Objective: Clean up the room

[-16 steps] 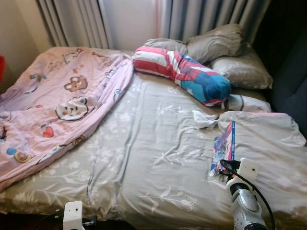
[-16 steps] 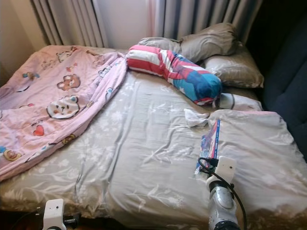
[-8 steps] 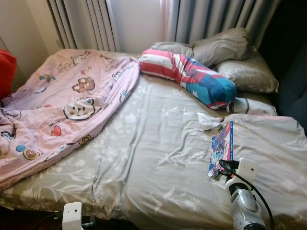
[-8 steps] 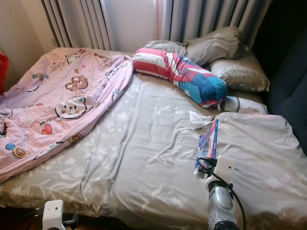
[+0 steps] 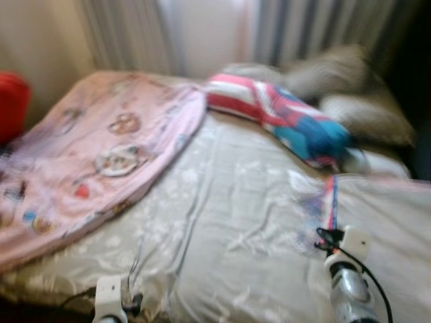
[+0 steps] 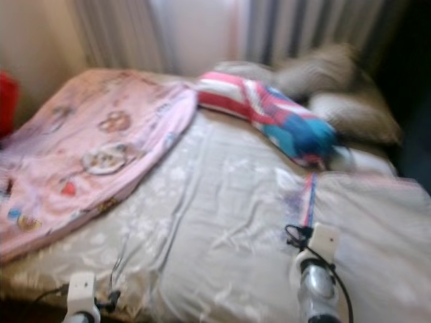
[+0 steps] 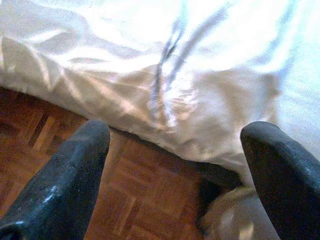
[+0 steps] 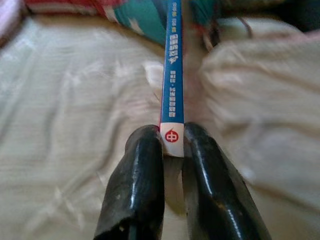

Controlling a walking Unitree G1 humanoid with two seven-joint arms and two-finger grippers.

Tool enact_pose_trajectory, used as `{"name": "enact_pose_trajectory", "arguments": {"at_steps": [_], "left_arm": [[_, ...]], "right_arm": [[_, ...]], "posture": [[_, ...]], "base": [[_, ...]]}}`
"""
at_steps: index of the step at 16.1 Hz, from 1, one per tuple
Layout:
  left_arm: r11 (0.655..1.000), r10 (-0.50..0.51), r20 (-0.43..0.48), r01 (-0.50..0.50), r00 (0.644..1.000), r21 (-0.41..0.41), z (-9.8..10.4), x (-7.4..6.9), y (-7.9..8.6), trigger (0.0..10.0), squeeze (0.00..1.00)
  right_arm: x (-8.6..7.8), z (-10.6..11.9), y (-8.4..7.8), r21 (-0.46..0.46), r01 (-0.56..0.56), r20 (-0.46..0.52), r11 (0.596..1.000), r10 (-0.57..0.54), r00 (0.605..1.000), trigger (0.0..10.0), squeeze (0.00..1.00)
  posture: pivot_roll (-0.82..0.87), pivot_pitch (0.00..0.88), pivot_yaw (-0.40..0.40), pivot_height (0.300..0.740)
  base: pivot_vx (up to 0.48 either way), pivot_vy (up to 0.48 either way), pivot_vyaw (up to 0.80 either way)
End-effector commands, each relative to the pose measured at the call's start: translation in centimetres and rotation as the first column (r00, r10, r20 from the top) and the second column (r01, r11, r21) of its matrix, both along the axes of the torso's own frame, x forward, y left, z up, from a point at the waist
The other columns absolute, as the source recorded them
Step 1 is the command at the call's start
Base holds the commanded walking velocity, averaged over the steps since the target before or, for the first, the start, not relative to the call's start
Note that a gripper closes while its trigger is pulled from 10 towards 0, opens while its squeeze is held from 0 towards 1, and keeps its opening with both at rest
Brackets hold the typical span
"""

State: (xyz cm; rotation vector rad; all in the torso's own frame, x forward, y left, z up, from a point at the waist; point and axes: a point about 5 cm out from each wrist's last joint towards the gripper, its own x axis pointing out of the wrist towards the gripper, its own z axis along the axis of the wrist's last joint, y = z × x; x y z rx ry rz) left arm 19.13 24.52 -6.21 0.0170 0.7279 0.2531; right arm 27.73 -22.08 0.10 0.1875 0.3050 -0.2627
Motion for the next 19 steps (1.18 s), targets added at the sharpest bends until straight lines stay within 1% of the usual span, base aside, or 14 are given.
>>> {"name": "enact_pose_trajectory", "arguments": {"at_steps": [1,4,8,11,14,16,17,19], "left_arm": [[1.000,0.017,-0.038,-0.017,0.999,0.002,-0.5,-0.9,0.3,10.0,0.00],[1.000,0.021,-0.035,-0.021,0.999,0.003,-0.5,-1.0,0.3,10.0,0.00],[1.000,0.020,-0.037,-0.020,0.999,0.005,-0.6,-1.2,0.3,10.0,0.00],[1.000,0.011,-0.041,-0.010,0.999,0.011,-0.6,-1.3,0.4,10.0,0.00],[1.000,-0.001,-0.048,0.002,0.999,0.017,-0.6,-1.4,0.5,10.0,0.00],[1.000,-0.006,-0.051,0.007,0.999,0.020,-0.6,-1.5,0.6,10.0,0.00],[1.000,-0.010,-0.055,0.012,0.998,0.023,-0.6,-1.5,0.6,10.0,0.00],[1.000,-0.014,-0.059,0.016,0.998,0.023,-0.7,-1.5,0.5,10.0,0.00]], "right_arm": [[0.9,1.0,0.5,-0.013,-0.026,0.054,1.000,0.027,0.998,10.0,0.00],[0.7,0.6,0.7,-0.013,-0.048,0.026,0.999,0.048,0.998,10.0,0.00],[0.5,0.4,0.7,-0.003,-0.051,0.024,0.999,0.051,0.998,10.0,0.00],[0.2,-0.1,0.9,0.014,-0.048,-0.016,0.999,0.049,0.999,10.0,0.00],[0.0,-0.5,1.0,0.027,-0.072,-0.036,0.997,0.073,0.997,10.0,0.00],[0.2,-0.2,1.0,0.005,-0.097,-0.028,0.995,0.098,0.995,10.0,0.00],[0.5,0.0,1.2,-0.035,-0.147,-0.035,0.988,0.146,0.989,10.0,0.00],[0.6,0.0,1.6,-0.069,-0.199,-0.050,0.978,0.196,0.979,10.0,0.00]], "posture": [[0.15,0.060,-0.045,0.740],[0.15,0.064,-0.046,0.740],[0.15,0.067,-0.045,0.740],[0.15,0.075,-0.038,0.740],[0.15,0.087,-0.030,0.740],[0.14,0.090,-0.028,0.740],[0.14,0.091,-0.025,0.740],[0.13,0.085,-0.023,0.740]], "base": [[0.000,0.000,0.00],[0.000,0.000,0.00],[0.000,0.000,0.00],[0.000,0.000,0.00],[0.000,0.000,0.00],[0.000,0.000,0.00],[0.000,0.000,0.00],[0.000,0.000,0.00]]}}
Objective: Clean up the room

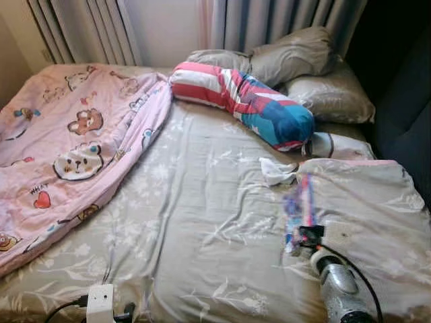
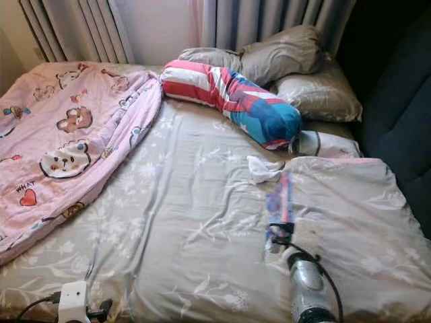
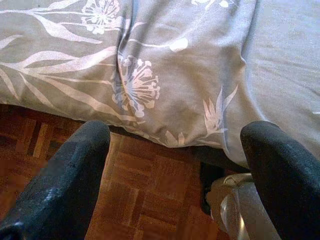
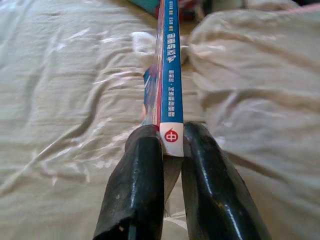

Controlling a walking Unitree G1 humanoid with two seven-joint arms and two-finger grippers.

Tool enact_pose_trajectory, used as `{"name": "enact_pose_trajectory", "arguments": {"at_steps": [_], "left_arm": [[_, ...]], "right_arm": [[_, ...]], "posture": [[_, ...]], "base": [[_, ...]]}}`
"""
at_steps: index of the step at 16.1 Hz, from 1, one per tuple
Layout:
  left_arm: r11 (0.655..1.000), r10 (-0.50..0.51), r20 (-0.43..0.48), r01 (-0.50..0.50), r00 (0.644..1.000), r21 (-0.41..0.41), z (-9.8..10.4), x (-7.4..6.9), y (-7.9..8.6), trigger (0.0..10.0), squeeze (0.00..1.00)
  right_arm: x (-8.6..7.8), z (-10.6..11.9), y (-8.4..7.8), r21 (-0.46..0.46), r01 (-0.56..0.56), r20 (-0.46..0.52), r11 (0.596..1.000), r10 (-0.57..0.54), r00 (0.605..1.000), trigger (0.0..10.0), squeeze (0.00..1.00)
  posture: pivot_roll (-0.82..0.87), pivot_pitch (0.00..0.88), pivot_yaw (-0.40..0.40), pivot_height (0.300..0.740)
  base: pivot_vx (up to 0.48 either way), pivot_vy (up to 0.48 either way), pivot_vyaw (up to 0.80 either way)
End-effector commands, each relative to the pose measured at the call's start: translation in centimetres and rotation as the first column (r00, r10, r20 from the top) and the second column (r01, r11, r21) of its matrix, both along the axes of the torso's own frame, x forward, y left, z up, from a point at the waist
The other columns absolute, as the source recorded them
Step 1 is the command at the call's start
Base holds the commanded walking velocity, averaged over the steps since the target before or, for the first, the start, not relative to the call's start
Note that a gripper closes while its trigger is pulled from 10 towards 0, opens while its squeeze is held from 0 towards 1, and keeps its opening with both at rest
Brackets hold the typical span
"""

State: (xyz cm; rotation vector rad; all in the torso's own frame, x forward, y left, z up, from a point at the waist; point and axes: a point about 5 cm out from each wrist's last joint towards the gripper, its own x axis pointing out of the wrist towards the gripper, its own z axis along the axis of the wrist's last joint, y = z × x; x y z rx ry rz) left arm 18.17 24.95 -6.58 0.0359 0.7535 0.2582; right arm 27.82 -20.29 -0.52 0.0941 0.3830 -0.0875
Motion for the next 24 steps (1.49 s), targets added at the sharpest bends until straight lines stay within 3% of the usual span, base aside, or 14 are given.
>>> {"name": "enact_pose_trajectory", "arguments": {"at_steps": [1,7,13,24], "left_arm": [[1.000,-0.016,-0.031,0.016,0.999,0.007,-0.3,-0.6,0.1,10.0,0.00],[0.999,-0.033,-0.027,0.033,0.999,0.013,-0.1,-0.2,0.2,10.0,0.00],[0.999,-0.035,-0.034,0.036,0.999,0.025,-0.1,-0.3,0.5,10.0,0.00],[0.998,-0.042,-0.039,0.044,0.998,0.038,0.0,-0.4,0.8,10.0,0.00]], "right_arm": [[0.6,0.7,-0.1,-0.021,-0.022,0.029,1.000,0.022,0.999,10.0,0.00],[0.9,0.8,1.0,-0.021,-0.101,0.032,0.995,0.101,0.994,10.0,0.00],[1.4,1.1,1.5,-0.009,-0.127,0.036,0.992,0.127,0.991,10.0,0.00],[2.0,1.5,2.0,0.012,-0.116,0.045,0.993,0.115,0.992,10.0,0.00]], "posture": [[0.13,0.085,-0.023,0.740],[0.13,0.072,-0.013,0.740],[0.14,0.062,-0.006,0.670],[0.16,0.087,0.008,0.670]], "base": [[0.000,0.000,0.00],[0.000,0.000,0.00],[0.000,0.000,0.00],[0.000,0.000,0.00]]}}
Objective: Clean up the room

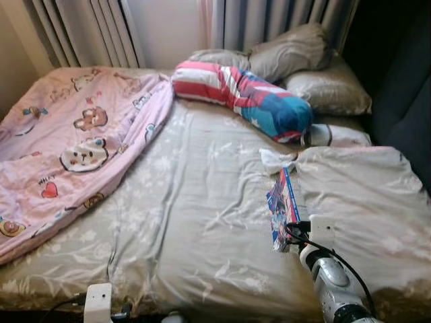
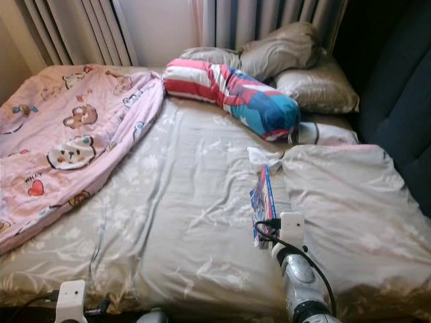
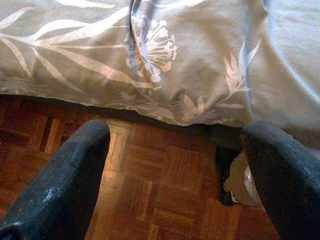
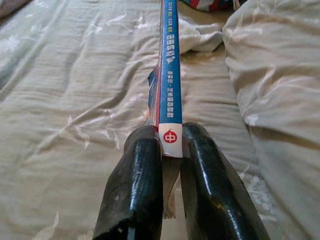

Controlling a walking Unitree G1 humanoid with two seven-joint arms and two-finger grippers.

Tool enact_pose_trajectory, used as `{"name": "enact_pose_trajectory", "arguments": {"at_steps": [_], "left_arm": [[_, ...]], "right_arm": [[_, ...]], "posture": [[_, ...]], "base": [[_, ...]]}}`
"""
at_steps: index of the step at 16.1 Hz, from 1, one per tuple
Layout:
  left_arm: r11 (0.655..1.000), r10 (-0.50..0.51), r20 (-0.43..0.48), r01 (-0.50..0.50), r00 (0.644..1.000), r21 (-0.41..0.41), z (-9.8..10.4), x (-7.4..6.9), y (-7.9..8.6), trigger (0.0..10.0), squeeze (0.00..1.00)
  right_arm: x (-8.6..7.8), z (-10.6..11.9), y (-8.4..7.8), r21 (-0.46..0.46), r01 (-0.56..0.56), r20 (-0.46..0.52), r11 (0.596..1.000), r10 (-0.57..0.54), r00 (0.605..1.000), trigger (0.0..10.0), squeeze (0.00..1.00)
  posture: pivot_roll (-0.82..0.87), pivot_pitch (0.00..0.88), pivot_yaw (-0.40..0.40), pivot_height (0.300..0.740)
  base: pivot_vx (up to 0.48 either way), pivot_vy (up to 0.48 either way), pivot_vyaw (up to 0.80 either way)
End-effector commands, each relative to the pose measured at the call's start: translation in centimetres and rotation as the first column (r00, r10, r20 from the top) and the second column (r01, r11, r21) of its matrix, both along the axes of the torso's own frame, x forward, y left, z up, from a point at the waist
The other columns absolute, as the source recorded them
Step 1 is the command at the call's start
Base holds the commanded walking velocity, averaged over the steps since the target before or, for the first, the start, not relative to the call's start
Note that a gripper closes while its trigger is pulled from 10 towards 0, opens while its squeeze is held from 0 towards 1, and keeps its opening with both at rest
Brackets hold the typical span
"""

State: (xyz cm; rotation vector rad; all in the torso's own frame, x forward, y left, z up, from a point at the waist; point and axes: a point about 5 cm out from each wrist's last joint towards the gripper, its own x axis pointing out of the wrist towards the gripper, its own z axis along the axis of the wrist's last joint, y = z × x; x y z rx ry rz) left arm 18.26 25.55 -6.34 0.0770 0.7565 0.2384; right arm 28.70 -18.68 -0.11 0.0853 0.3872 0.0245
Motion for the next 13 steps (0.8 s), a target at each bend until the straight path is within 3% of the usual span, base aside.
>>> {"name": "enact_pose_trajectory", "arguments": {"at_steps": [1,4,9,13], "left_arm": [[1.000,-0.017,-0.034,0.017,0.999,0.017,-0.2,-0.5,0.4,10.0,0.00],[1.000,-0.014,-0.033,0.015,0.999,0.022,-0.1,-0.5,0.8,10.0,0.00],[0.999,-0.020,-0.029,0.021,0.999,0.030,0.2,-0.3,1.1,10.0,0.00],[0.999,-0.028,-0.030,0.029,0.999,0.034,0.2,-0.2,1.2,10.0,0.00]], "right_arm": [[1.2,1.1,0.5,0.003,-0.004,0.042,1.000,0.003,0.999,10.0,0.00],[1.3,1.1,0.7,-0.002,-0.002,0.031,1.000,0.002,1.000,10.0,0.00],[1.9,1.6,0.9,0.002,0.015,0.035,1.000,-0.015,0.999,10.0,0.00],[3.3,2.9,0.9,0.088,0.055,0.055,0.995,-0.060,0.997,10.0,0.00]], "posture": [[0.16,0.094,0.014,0.670],[0.17,0.103,0.029,0.647],[0.17,0.114,0.046,0.647],[0.18,0.127,0.057,0.647]], "base": [[0.000,0.000,0.00],[0.000,0.000,0.00],[0.000,0.000,0.00],[0.000,0.000,0.00]]}}
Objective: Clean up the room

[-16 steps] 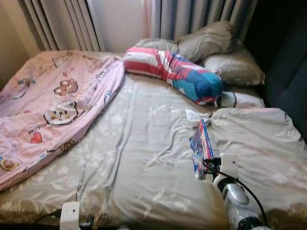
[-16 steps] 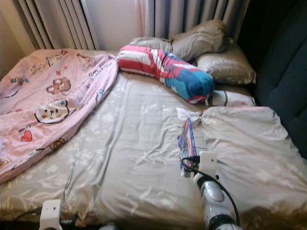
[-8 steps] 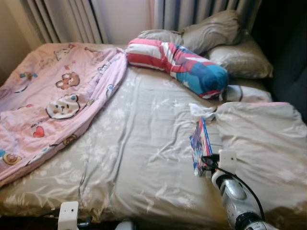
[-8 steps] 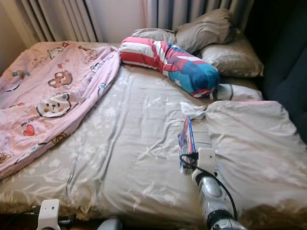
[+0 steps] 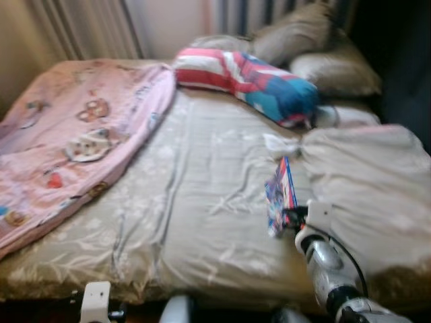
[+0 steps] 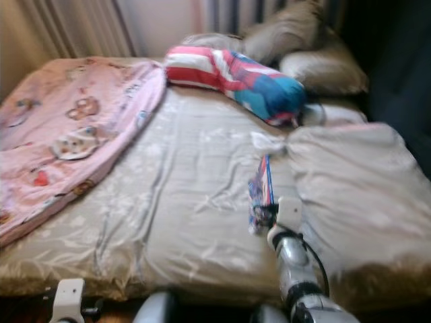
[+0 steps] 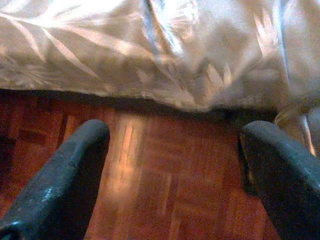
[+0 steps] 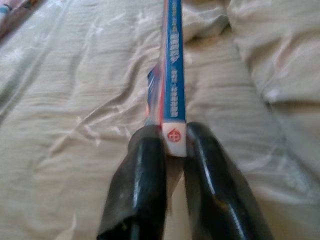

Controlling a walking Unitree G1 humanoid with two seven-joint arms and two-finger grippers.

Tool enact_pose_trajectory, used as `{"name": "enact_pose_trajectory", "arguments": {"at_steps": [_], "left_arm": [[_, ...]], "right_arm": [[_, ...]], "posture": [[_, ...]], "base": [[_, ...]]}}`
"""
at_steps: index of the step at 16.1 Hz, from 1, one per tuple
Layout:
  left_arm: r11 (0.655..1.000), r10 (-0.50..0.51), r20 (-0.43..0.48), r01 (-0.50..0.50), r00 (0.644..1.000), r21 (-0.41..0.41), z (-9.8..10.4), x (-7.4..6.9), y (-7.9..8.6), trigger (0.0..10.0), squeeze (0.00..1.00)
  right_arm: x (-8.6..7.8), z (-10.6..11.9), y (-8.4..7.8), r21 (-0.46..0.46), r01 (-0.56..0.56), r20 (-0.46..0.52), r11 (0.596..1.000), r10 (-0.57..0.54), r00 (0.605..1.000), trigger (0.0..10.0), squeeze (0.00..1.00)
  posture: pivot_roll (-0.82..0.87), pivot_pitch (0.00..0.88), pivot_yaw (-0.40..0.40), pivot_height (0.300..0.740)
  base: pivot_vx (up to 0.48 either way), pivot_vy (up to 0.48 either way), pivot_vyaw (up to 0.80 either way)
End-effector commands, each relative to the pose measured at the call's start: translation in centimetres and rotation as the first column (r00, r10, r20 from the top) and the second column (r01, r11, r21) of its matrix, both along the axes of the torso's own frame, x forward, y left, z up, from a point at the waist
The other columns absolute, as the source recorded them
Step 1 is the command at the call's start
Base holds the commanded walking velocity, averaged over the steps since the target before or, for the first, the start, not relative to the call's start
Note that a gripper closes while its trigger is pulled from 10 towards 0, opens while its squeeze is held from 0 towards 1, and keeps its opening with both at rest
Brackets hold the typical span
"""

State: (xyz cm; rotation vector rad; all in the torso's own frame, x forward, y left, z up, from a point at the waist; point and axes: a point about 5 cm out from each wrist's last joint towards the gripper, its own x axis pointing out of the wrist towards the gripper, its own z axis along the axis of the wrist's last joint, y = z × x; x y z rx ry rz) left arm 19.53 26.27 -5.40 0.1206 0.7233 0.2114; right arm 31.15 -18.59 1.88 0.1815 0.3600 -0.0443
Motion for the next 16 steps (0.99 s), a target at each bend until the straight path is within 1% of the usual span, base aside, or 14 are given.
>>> {"name": "enact_pose_trajectory", "arguments": {"at_steps": [1,2,3,6,9,11,12,14,15,16], "left_arm": [[1.000,0.013,-0.058,-0.013,0.998,0.004,-0.7,-1.6,0.5,10.0,0.00],[1.000,0.012,-0.060,-0.012,0.998,0.006,-0.7,-1.7,0.6,10.0,0.00],[1.000,0.011,-0.065,-0.010,0.998,0.011,-0.8,-1.9,0.9,10.0,0.00],[1.000,0.014,-0.076,-0.012,0.997,0.023,-0.8,-2.5,1.6,10.0,0.00],[0.999,0.016,-0.082,-0.014,0.997,0.030,-0.7,-2.8,2.0,10.0,0.00],[0.999,0.014,-0.088,-0.011,0.996,0.036,-0.7,-3.1,2.2,10.0,0.00],[0.999,0.012,-0.089,-0.008,0.996,0.038,-0.7,-3.1,2.3,10.0,0.00],[0.999,0.010,-0.090,-0.007,0.996,0.042,-0.7,-3.2,2.5,10.0,0.00],[0.999,0.009,-0.091,-0.005,0.996,0.044,-0.7,-3.2,2.5,10.0,0.00],[0.999,0.002,-0.094,0.002,0.996,0.046,-0.7,-3.2,2.5,10.0,0.00]], "right_arm": [[1.1,1.1,0.8,0.047,-0.010,0.034,0.999,0.008,0.999,10.0,0.00],[1.3,1.3,0.9,0.081,-0.001,0.032,0.997,-0.001,0.999,10.0,0.00],[1.6,1.6,1.3,0.095,-0.030,0.039,0.995,0.026,0.999,10.0,0.00],[2.2,2.1,1.1,0.090,-0.037,0.030,0.995,0.034,0.999,10.0,0.00],[2.5,2.5,0.8,0.101,-0.032,0.032,0.994,0.029,0.999,10.0,0.00],[1.6,1.4,-0.2,0.085,0.016,-0.032,0.996,-0.013,0.999,10.0,0.00],[1.4,1.0,-0.2,0.115,0.023,-0.044,0.993,-0.018,0.999,10.0,0.00],[1.3,0.9,0.3,0.131,-0.016,-0.030,0.991,0.021,0.999,10.0,0.00],[1.2,0.9,0.3,0.125,-0.018,-0.033,0.992,0.022,0.999,10.0,0.00],[1.0,0.6,0.2,0.098,-0.013,-0.059,0.995,0.019,0.998,10.0,0.00]], "posture": [[0.19,0.129,0.060,0.647],[0.19,0.135,0.064,0.647],[0.19,0.141,0.067,0.647],[0.21,0.158,0.079,0.647],[0.22,0.165,0.085,0.647],[0.22,0.171,0.093,0.647],[0.23,0.173,0.095,0.647],[0.23,0.176,0.099,0.647],[0.23,0.176,0.102,0.647],[0.23,0.178,0.102,0.647]], "base": [[0.000,0.000,0.00],[0.000,0.000,0.00],[0.000,0.000,0.00],[0.000,0.000,0.00],[0.000,0.000,0.00],[0.000,0.000,0.00],[0.000,0.000,0.00],[0.000,0.000,0.00],[0.000,0.000,0.00],[0.000,0.000,0.00]]}}
